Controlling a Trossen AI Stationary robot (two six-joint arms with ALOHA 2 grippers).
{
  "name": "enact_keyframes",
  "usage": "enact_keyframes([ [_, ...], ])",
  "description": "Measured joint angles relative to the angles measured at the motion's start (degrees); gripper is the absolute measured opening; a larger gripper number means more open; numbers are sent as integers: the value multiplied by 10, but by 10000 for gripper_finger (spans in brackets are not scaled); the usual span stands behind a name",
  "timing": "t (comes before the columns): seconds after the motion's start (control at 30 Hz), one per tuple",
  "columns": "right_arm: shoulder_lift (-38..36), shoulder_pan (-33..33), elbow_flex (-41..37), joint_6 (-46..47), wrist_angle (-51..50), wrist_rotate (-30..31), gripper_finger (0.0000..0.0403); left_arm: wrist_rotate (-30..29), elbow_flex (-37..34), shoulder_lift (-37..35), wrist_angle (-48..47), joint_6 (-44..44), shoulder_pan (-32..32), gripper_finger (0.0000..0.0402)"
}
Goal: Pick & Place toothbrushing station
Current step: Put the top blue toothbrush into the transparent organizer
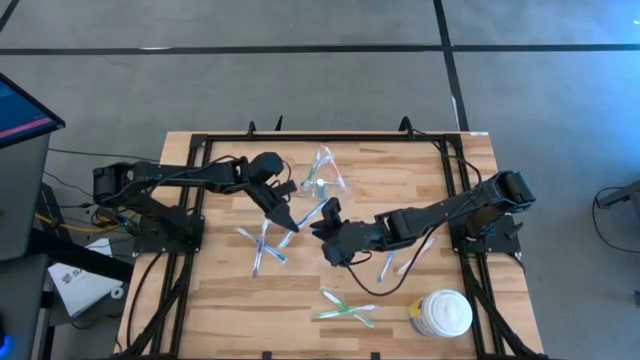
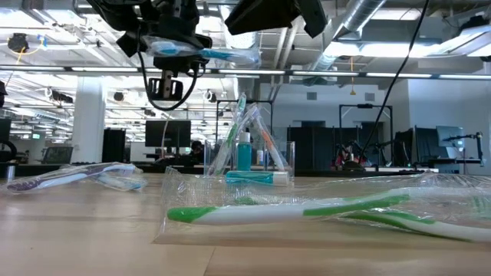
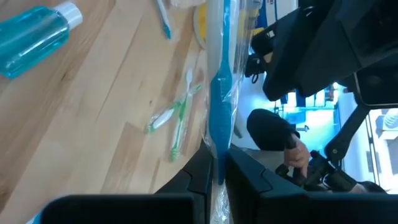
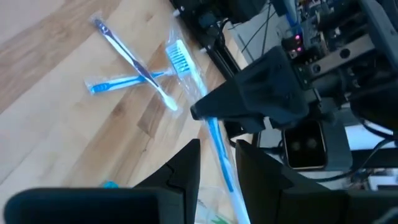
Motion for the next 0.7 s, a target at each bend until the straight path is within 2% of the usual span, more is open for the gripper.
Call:
enact_keyframes([
  [0.2,0,0,0,-31,2,31,92,1,0,0,23,-14,-6,21],
  [0.5,20,0,2,-68,37,37,92,9,0,0,50,-33,-16,21],
  [0.57,31,4,-2,-94,24,55,92,8,0,0,54,-37,-16,21],
  [0.7,73,12,12,-150,63,105,92,9,-1,1,56,-45,-16,21],
])
